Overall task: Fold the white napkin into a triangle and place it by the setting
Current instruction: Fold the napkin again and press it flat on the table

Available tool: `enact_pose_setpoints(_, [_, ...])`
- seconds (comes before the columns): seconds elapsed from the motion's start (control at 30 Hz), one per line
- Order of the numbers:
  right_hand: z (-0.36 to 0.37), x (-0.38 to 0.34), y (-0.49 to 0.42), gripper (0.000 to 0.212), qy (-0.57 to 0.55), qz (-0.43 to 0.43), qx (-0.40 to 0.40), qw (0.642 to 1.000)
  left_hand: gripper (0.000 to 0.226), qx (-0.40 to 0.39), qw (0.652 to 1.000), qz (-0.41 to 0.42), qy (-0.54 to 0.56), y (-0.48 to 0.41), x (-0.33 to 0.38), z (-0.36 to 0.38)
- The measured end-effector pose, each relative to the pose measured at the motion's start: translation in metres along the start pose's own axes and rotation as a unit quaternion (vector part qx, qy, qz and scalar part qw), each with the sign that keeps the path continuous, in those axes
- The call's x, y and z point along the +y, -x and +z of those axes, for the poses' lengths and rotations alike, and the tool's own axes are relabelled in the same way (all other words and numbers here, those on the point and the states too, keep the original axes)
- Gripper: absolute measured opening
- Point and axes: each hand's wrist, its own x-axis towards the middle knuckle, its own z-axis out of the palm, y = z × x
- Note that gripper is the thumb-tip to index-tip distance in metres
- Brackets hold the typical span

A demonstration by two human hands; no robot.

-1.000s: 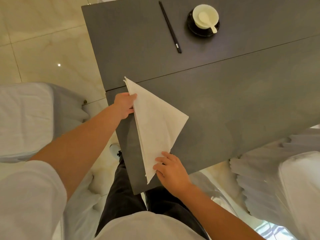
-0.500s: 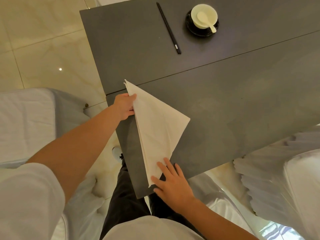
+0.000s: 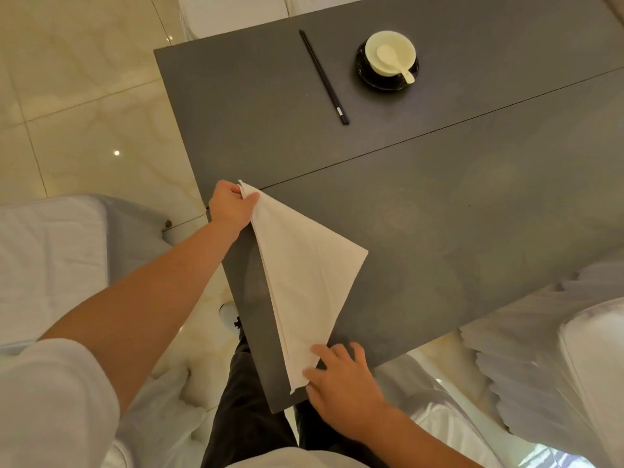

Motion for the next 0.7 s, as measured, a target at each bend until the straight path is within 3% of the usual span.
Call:
enact_pose_setpoints(0.1, [-0.027, 0.017, -0.019, 0.040, -0.129, 0.079, 0.112, 0.982, 0.047, 0.041, 0.987, 0.112, -0.105, 0.014, 0.005, -0.002])
enact_pose_setpoints(0.17, [-0.047, 0.037, -0.038, 0.040, -0.157, 0.131, 0.177, 0.963, 0.050, 0.038, 0.948, 0.234, -0.213, 0.030, 0.003, 0.001])
enact_pose_setpoints(0.27, [-0.073, 0.055, -0.066, 0.053, -0.131, 0.152, 0.199, 0.959, 0.060, -0.075, 0.835, 0.406, -0.363, 0.050, -0.015, 0.013])
enact_pose_setpoints(0.33, [-0.080, 0.058, -0.084, 0.064, -0.085, 0.135, 0.163, 0.974, 0.066, -0.150, 0.754, 0.472, -0.433, 0.061, -0.031, 0.025])
enact_pose_setpoints(0.4, [-0.077, 0.059, -0.101, 0.072, -0.036, 0.118, 0.124, 0.985, 0.067, -0.185, 0.699, 0.505, -0.471, 0.067, -0.044, 0.034])
enact_pose_setpoints(0.5, [-0.059, 0.068, -0.113, 0.077, 0.008, 0.134, 0.071, 0.988, 0.069, -0.180, 0.679, 0.501, -0.506, 0.059, -0.054, 0.038])
enact_pose_setpoints(0.63, [-0.048, 0.083, -0.110, 0.075, 0.040, 0.160, 0.062, 0.984, 0.075, -0.155, 0.678, 0.477, -0.537, 0.032, -0.052, 0.024])
enact_pose_setpoints(0.7, [-0.049, 0.084, -0.110, 0.073, 0.040, 0.168, 0.068, 0.983, 0.077, -0.132, 0.694, 0.452, -0.544, 0.020, -0.050, 0.013])
